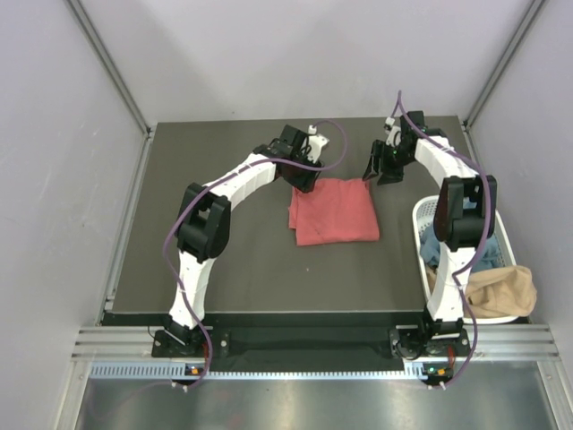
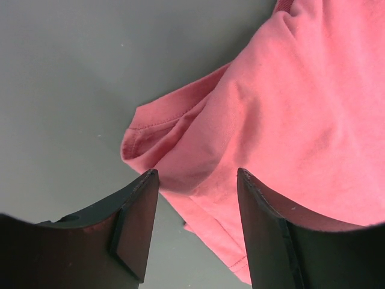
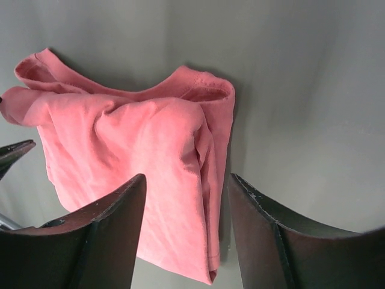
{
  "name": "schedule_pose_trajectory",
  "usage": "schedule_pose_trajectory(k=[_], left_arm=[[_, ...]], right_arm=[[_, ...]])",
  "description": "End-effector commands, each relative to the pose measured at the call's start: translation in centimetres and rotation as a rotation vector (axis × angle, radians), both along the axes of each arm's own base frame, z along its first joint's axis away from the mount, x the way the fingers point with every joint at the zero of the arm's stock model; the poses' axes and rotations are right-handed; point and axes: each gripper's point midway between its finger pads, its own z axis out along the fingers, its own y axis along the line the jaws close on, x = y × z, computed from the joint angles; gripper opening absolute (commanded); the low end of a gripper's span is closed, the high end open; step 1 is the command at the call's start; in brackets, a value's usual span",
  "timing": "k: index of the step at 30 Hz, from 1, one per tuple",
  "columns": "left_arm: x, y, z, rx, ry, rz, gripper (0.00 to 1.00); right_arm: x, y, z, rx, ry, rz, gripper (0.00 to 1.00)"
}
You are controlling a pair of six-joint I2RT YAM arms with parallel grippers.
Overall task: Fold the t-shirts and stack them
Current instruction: Fold the tshirt
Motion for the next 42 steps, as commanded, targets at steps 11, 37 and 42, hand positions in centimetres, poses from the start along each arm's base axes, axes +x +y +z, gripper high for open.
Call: schedule_pose_trajectory(k=[11, 37, 42], left_arm=[[-0.6, 0.3, 0.0, 0.015, 0.015, -0.026, 0.59], [2.6, 3.2, -0.2, 0.054, 0.016, 0.154, 0.00], [2.7, 4.9, -2.3, 0.081, 0.091, 0.219, 0.00]], right_arm=[[3.0, 1.5, -0.6, 0.068, -0.051, 0.018, 0.52], [5.2, -0.2, -1.7, 0.008, -0.065, -0.084, 0.00], [5.6, -1.4, -2.4, -0.042, -0.062, -0.134, 0.00]])
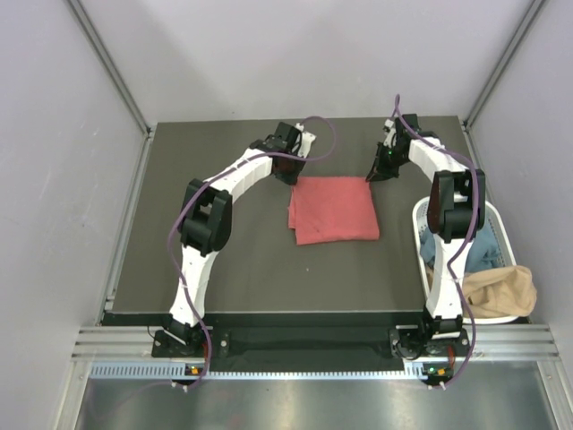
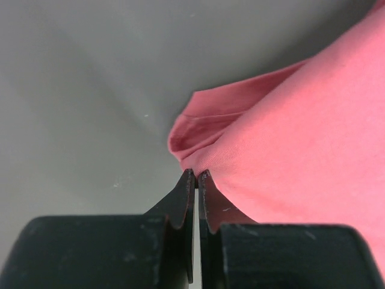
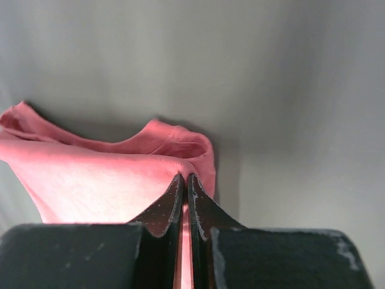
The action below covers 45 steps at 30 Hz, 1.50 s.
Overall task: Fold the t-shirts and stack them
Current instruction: Fold the tshirt
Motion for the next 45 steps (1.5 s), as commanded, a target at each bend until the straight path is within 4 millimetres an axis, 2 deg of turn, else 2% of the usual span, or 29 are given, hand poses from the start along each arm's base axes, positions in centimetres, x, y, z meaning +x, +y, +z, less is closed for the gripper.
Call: schedule_pose_trajectory(k=[1, 6, 11, 12, 13, 15, 17, 18, 19, 21, 22, 23, 24, 25, 26, 27, 28, 29, 30, 31, 32, 33, 34, 35, 36, 37, 38, 42, 45], left_arm=[[0.6, 2.0, -1.0, 0.017, 0.050, 0.083, 0.00], [1.0, 1.9, -1.5, -0.016, 0.072, 0.098, 0.01], [1.9, 2.5, -0.9, 0.007, 0.071, 0.187, 0.27], [1.7, 3.2, -0.8, 0.039, 0.083, 0.212, 0.31], [2.3, 3.6, 0.2, 0.053, 0.058, 0.241, 0.34], [2.1, 4.2, 1.2, 0.066, 0.067, 0.284, 0.41], [2.6, 4.7, 3.3, 0.050, 0.039, 0.337, 0.44], [2.3, 4.9, 3.7, 0.051, 0.045, 0.351, 0.45], [2.1, 5.1, 4.9, 0.035, 0.036, 0.364, 0.46], [1.0, 4.4, 5.7, -0.018, 0.066, 0.364, 0.48], [0.1, 4.1, 6.0, -0.053, 0.076, 0.352, 0.59], [-1.1, 2.5, 6.2, -0.135, 0.129, 0.306, 0.68], [-1.9, 2.1, 7.6, -0.182, 0.123, 0.292, 0.81], [-3.0, 1.8, 5.9, -0.203, 0.159, 0.279, 0.81], [-3.9, 1.5, 5.7, -0.234, 0.184, 0.269, 0.82], [-4.5, 1.5, 6.4, -0.253, 0.175, 0.266, 0.82], [-5.6, 2.0, 4.9, -0.244, 0.214, 0.283, 0.82], [-6.3, 1.6, 5.0, -0.271, 0.231, 0.262, 0.82], [-7.0, 1.4, 5.4, -0.288, 0.246, 0.251, 0.82], [-7.9, 1.5, 4.6, -0.293, 0.279, 0.263, 0.83], [-7.8, 1.1, 4.7, -0.322, 0.270, 0.262, 0.83], [-8.3, 0.9, 4.8, -0.351, 0.283, 0.261, 0.84], [-9.0, 0.8, 3.8, -0.369, 0.321, 0.284, 0.84], [-9.1, 0.6, 3.8, -0.394, 0.325, 0.291, 0.84], [-8.8, -0.1, 4.2, -0.443, 0.313, 0.279, 0.84], [-9.0, 0.0, 3.5, -0.449, 0.330, 0.296, 0.85], [-9.1, -0.2, 3.4, -0.464, 0.344, 0.316, 0.85], [-8.4, -0.2, 1.7, -0.478, 0.346, 0.354, 0.85], [-8.6, -0.7, 0.4, -0.519, 0.411, 0.376, 0.81]], right_arm=[[2.6, -1.7, 0.8, -0.053, -0.072, -0.063, 0.00], [2.9, -1.3, 0.1, -0.034, -0.072, -0.051, 0.00], [3.2, -1.5, 0.1, -0.049, -0.062, -0.045, 0.03], [3.2, -1.7, 0.4, -0.057, -0.065, -0.046, 0.05], [2.8, -1.8, 0.4, -0.067, -0.047, -0.047, 0.13], [3.0, -2.2, 1.3, -0.091, -0.055, -0.050, 0.17], [2.6, -2.6, 2.5, -0.112, -0.048, -0.057, 0.26], [2.6, -3.1, 3.0, -0.135, -0.052, -0.067, 0.29], [2.5, -3.2, 3.9, -0.151, -0.065, -0.070, 0.38], [1.8, -3.8, 5.0, -0.190, -0.056, -0.074, 0.44], [1.3, -4.0, 5.9, -0.197, -0.060, -0.076, 0.48], [0.5, -3.7, 5.9, -0.193, -0.043, -0.065, 0.50], [0.1, -3.5, 6.2, -0.185, -0.046, -0.057, 0.52], [-0.4, -3.2, 7.6, -0.177, -0.073, -0.049, 0.55], [-1.7, -2.5, 6.9, -0.159, -0.049, -0.028, 0.56], [-2.1, -2.2, 7.2, -0.146, -0.060, -0.017, 0.57], [-2.8, -2.0, 8.4, -0.129, -0.081, -0.015, 0.57], [-4.3, -1.5, 7.5, -0.101, -0.046, 0.000, 0.57], [-4.7, -1.3, 7.7, -0.086, -0.056, 0.002, 0.58], [-5.4, -1.0, 8.9, -0.070, -0.086, 0.002, 0.58], [-6.9, -0.8, 7.6, -0.061, -0.049, 0.010, 0.58], [-7.6, -0.4, 7.6, -0.042, -0.047, 0.019, 0.58], [-8.0, 0.0, 8.4, -0.029, -0.079, 0.022, 0.59], [-9.4, 0.1, 7.0, -0.023, -0.041, 0.030, 0.59], [-10.0, 0.6, 7.0, -0.011, -0.041, 0.045, 0.59], [-10.4, 0.7, 7.3, -0.008, -0.058, 0.047, 0.59], [-11.4, 0.8, 6.4, -0.010, -0.035, 0.055, 0.59], [-13.0, 0.7, 6.3, -0.004, -0.043, 0.065, 0.59], [-13.7, 0.7, 6.5, 0.001, -0.053, 0.071, 0.59]])
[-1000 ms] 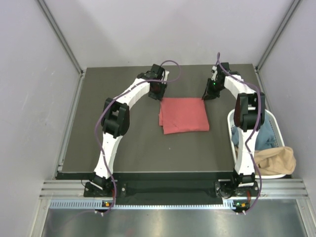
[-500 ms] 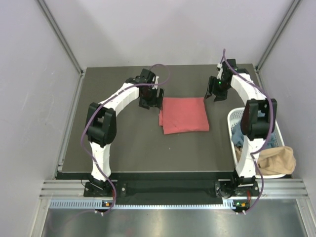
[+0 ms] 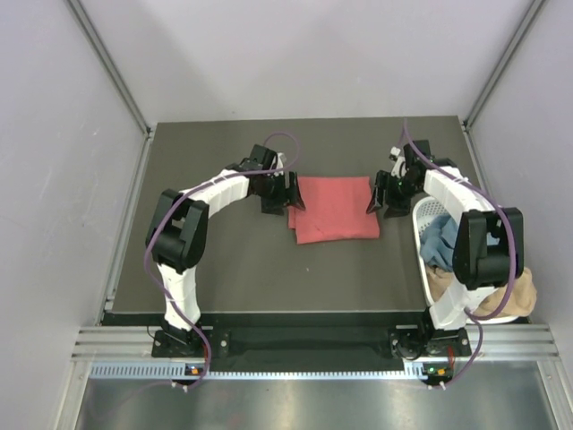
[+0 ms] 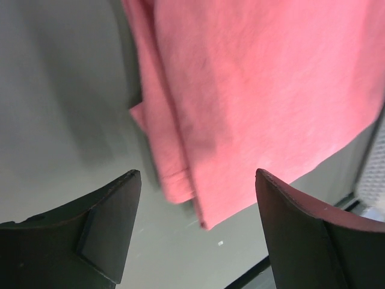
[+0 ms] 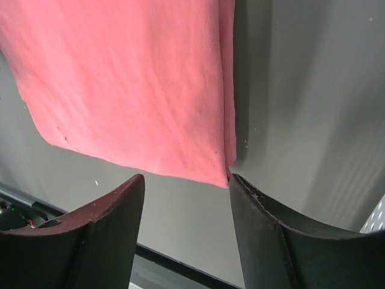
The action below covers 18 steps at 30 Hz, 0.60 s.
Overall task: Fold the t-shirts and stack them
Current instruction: Fold the tshirt
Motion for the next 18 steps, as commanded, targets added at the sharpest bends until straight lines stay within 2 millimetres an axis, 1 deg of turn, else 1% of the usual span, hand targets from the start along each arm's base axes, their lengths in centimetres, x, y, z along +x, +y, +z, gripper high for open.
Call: schedule_pose_trajectory(k=[1, 2, 4, 10, 13, 18], left_arm=[[1.8, -1.9, 0.8, -0.139, -0.026, 0.046, 0.80], [1.7, -2.1, 0.7, -0.157, -0.019, 0.048, 0.80], [1.7, -2.1, -0.1, -0.171, 0.001, 0.079, 0.80], [2.7, -1.1, -1.2, -0.113, 0.007, 0.177, 0.82], [2.9, -1.5, -1.3, -0.149, 0.017, 0.212, 0.82], [2.8, -2.6, -2.0, -0.208, 0.052, 0.236, 0.80]], right_arm=[[0.7, 0.7, 3.2, 0.034, -0.138, 0.027, 0.59], [0.5, 0.7, 3.0, 0.035, -0.135, 0.027, 0.59], [0.3, 0.6, 3.5, 0.036, -0.152, 0.029, 0.59], [-0.6, 0.6, 3.4, 0.037, -0.160, 0.038, 0.59], [-1.2, 0.5, 2.7, 0.037, -0.151, 0.038, 0.59], [-1.6, 0.6, 2.4, 0.044, -0.148, 0.042, 0.59]])
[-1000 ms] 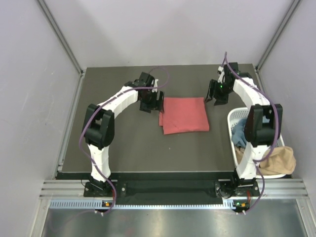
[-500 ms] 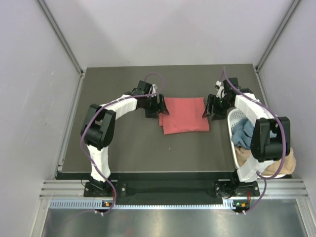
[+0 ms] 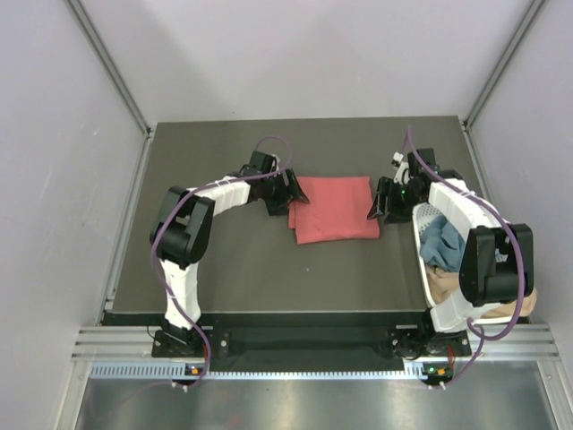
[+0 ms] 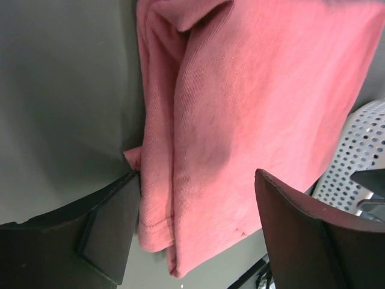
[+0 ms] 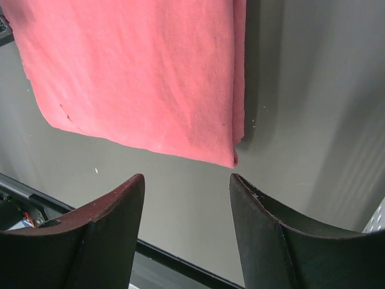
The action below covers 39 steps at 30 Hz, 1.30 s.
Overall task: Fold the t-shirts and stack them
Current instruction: Fold the tshirt
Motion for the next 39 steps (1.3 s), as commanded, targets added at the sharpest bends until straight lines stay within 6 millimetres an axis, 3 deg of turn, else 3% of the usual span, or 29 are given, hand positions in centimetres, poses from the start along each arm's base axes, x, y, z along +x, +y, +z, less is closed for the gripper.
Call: schedule_pose_trajectory(k=[1, 11, 16, 17, 23, 24, 25, 31, 39], left_arm=[[0.6, -0.9, -0.5, -0.056, 0.001, 0.046, 0.80], [-0.3, -1.5, -2.1, -0.117, 0.026, 0.089, 0.73], [-0.6, -1.3, -3.1, -0.121, 0.040, 0.131, 0.60], [-0.6, -1.3, -3.2, -0.121, 0.042, 0.139, 0.50], [-0.6, -0.8, -4.4, -0.103, 0.045, 0.156, 0.15], [-0.7, -0.6, -4.5, -0.104, 0.046, 0.163, 0.00], [-0.6, -0.3, -4.5, -0.104, 0.044, 0.170, 0.00], [0.3, 3.7, -4.2, -0.003, 0.016, 0.147, 0.00], [3.4, 11.9, -3.6, 0.272, -0.035, 0.080, 0.00]], right_arm=[[0.7, 0.5, 1.8, 0.020, -0.092, 0.027, 0.59], [-0.1, 0.9, 1.9, 0.047, -0.097, 0.028, 0.59], [-1.1, 0.9, 1.4, 0.054, -0.086, 0.027, 0.59], [-1.2, 0.9, 1.3, 0.054, -0.085, 0.029, 0.59], [-2.5, 1.1, 1.4, 0.073, -0.085, 0.031, 0.59], [-2.8, 1.1, 1.7, 0.079, -0.092, 0.034, 0.59], [-3.2, 1.3, 1.6, 0.081, -0.086, 0.037, 0.59], [-5.6, 2.3, 2.5, 0.083, -0.096, 0.102, 0.59], [-8.7, 4.5, 3.4, 0.181, -0.112, 0.163, 0.59]])
